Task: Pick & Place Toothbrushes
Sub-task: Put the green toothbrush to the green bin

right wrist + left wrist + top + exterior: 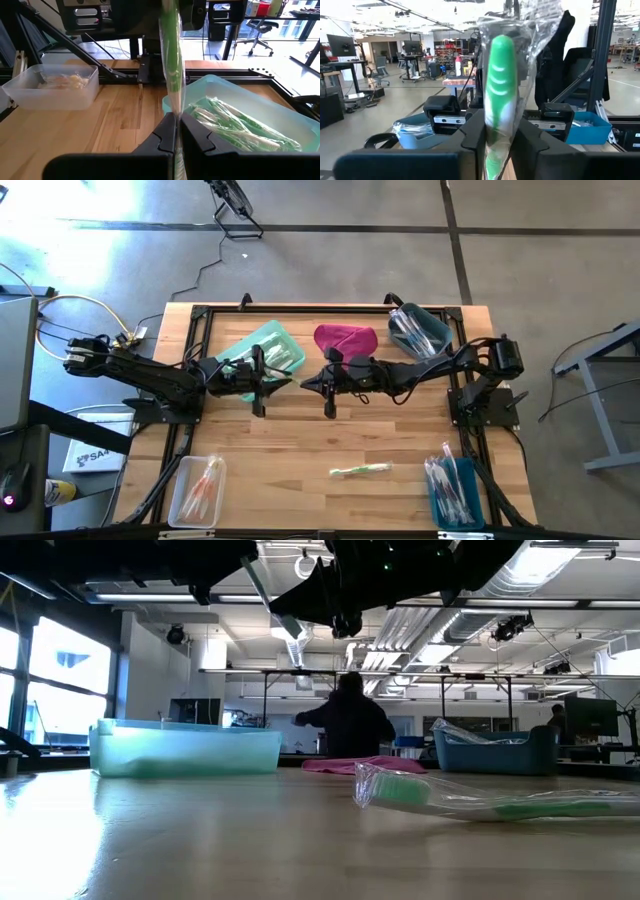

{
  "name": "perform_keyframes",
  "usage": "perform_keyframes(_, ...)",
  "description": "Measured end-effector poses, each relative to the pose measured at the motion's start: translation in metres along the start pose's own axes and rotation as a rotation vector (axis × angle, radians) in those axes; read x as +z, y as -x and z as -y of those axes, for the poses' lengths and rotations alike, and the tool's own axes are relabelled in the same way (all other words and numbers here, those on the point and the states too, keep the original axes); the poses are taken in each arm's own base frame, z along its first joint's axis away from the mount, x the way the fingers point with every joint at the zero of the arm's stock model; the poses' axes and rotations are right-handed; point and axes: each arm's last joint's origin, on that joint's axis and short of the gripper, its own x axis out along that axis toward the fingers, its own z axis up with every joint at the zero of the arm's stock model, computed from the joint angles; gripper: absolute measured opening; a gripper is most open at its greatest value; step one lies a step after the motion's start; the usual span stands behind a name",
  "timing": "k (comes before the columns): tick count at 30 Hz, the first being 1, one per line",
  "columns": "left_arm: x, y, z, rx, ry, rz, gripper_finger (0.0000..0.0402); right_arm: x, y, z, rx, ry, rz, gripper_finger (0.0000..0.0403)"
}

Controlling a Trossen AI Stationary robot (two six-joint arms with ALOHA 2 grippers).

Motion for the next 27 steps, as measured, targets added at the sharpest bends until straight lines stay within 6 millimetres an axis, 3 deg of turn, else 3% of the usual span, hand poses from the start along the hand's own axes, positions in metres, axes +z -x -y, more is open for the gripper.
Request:
perform_keyframes(6, -0.0001, 0.0000, 0.0000, 0.000, 0.000, -0.002, 0.0044, 0.0000, 0.0000, 0.0001, -0.002, 0.000, 0.000, 0.0004)
perform_keyframes(15, -0.0022, 0.0000, 0.0002, -0.005, -0.003, -0.022, 0.0046, -0.0013, -0.0002, -0.0003, 0.015, 0.000, -0.011, 0.0010)
perform_keyframes(21, -0.0032, 0.0001, 0.0003, -0.005, -0.006, -0.033, 0.0035, -0.0005, -0.0002, -0.0005, 0.018, -0.001, -0.003, 0.0060)
perform_keyframes(27, -0.0027, 0.0002, 0.0002, -0.005, -0.020, -0.030, 0.0021, -0.0005, -0.0002, -0.0007, 0.024, -0.053, -0.003, 0.0142)
